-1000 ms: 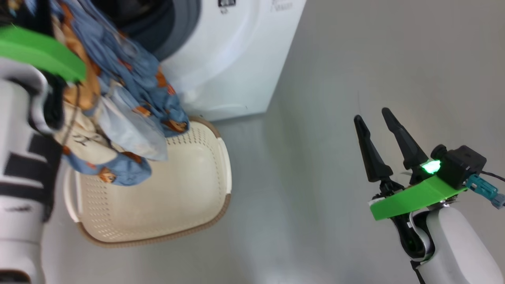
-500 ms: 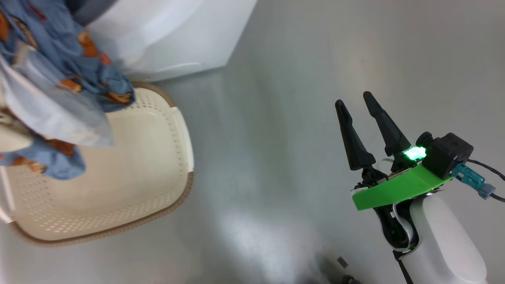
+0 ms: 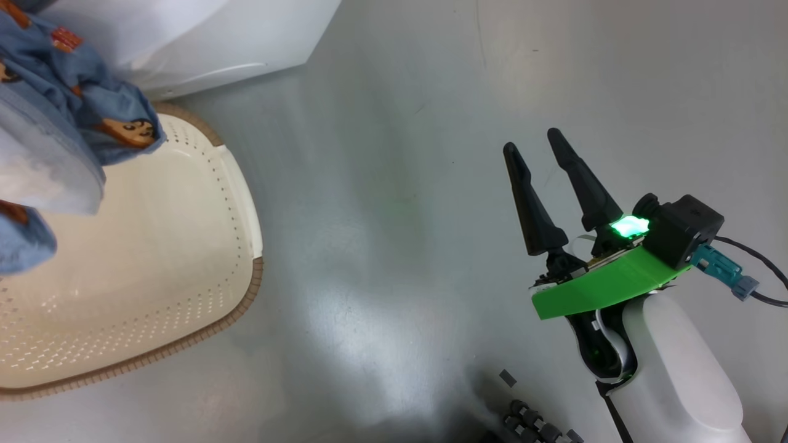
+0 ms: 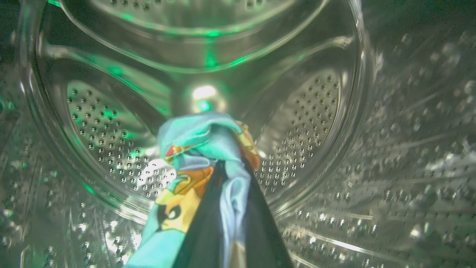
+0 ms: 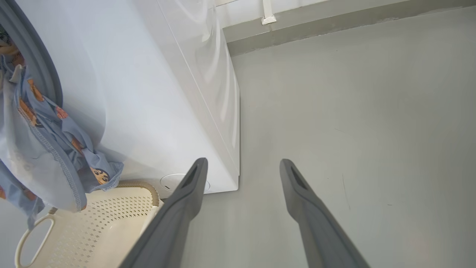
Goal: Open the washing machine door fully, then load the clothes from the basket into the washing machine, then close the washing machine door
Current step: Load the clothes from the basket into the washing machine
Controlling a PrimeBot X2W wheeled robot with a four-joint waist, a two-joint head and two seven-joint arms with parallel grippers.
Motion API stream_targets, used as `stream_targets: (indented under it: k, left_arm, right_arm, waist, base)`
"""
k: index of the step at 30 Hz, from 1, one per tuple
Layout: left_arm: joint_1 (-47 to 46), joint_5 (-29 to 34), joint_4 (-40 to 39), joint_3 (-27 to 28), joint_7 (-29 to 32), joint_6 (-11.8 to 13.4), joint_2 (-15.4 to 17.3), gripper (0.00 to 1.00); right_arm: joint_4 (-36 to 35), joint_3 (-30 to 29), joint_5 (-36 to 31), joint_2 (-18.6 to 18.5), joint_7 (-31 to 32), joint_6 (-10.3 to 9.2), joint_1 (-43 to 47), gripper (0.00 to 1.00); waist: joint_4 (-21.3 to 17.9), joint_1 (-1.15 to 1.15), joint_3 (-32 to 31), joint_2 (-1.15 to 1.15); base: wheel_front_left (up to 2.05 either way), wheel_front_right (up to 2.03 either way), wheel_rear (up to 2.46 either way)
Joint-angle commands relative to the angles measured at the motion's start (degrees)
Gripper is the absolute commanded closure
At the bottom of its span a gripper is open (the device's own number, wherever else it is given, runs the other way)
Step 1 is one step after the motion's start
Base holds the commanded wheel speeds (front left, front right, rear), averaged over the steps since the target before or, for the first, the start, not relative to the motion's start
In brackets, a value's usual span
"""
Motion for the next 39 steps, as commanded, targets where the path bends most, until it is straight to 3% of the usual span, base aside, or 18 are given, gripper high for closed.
stream_targets:
  k: [1,2,8,14,29,39]
  left_arm:
    - [0.1,1.3,0.7,0.5,-0.3,0.0,1.6,0.3]
    - [0.2,1.4,2.1,0.6,-0.3,-0.2,1.3,0.0]
    - [-1.0,2.2,11.2,-0.7,-0.3,-1.4,0.2,0.0]
    - [-1.1,2.9,12.4,-0.8,-0.3,-2.4,0.2,0.0]
    - [9.9,4.0,5.7,0.0,-0.3,-4.1,-1.4,0.0]
    - [24.2,3.5,-5.3,1.7,-0.3,-4.9,-2.4,0.0]
  right_arm:
    - [-1.0,1.2,-0.6,0.4,-0.3,0.09,1.1,0.0]
    - [-0.9,1.3,-0.6,0.5,-0.3,0.09,1.2,0.0]
    - [-0.6,1.7,-0.7,0.7,-0.3,0.09,1.2,0.0]
    - [-0.6,1.6,-0.9,0.7,-0.3,0.09,0.8,0.0]
    - [-0.5,0.3,-1.0,-0.2,-0.3,0.09,0.8,0.0]
    - [-0.2,-0.9,-0.8,-1.1,-0.3,0.09,2.4,0.0]
  waist:
    - [0.0,0.0,0.0,0.0]
    - [0.1,0.0,0.0,0.0]
    - [0.9,0.0,0.0,0.0]
    - [1.6,0.0,-0.2,0.0]
    - [5.8,0.0,-5.3,0.0]
    - [8.3,0.0,-10.5,0.0]
  base:
    - [0.0,0.0,0.0]
    - [0.0,0.0,0.0]
    - [0.0,0.0,0.0]
    - [0.0,0.0,0.0]
    - [0.0,0.0,0.0]
    - [0.0,0.0,0.0]
